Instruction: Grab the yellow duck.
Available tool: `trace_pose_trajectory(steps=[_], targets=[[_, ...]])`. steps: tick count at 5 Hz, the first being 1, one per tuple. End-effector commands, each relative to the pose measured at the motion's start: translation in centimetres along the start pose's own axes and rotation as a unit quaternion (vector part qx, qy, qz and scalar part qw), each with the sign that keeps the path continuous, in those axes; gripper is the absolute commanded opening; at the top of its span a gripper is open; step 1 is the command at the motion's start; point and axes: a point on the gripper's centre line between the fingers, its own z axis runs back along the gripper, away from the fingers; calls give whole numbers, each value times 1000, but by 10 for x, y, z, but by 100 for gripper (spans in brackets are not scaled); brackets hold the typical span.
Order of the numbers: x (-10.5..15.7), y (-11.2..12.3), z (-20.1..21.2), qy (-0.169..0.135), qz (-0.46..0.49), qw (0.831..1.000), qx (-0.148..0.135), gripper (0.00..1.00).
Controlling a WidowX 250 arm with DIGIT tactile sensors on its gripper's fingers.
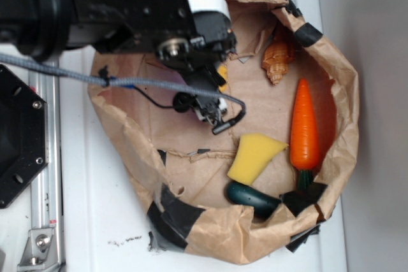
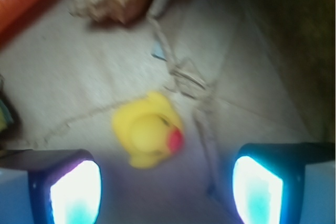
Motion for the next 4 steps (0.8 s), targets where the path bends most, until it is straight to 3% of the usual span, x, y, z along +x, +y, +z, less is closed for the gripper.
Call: trace_pose_trajectory(steps=[1, 4], targets=[[11, -1, -3, -27, 30, 999, 8, 100], [7, 13, 0, -26, 28, 999, 20, 100]])
